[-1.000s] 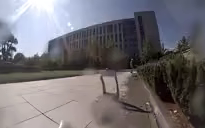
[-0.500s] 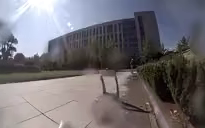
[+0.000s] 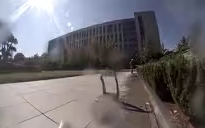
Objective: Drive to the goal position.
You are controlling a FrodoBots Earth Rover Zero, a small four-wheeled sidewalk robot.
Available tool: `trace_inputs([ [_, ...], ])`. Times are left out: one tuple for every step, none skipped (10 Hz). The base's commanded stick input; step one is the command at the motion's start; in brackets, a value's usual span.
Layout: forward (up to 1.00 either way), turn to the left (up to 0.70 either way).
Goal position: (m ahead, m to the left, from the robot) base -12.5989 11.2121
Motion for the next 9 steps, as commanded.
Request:
trace_inputs([
  [0.05,0.0],
  [0.05,0.0],
  [0.05,0.0],
  [0.05,0.0],
  [0.05,0.0],
  [0.05,0.0],
  [0.06,0.0],
  [0.05,0.0],
  [0.05,0.0],
])
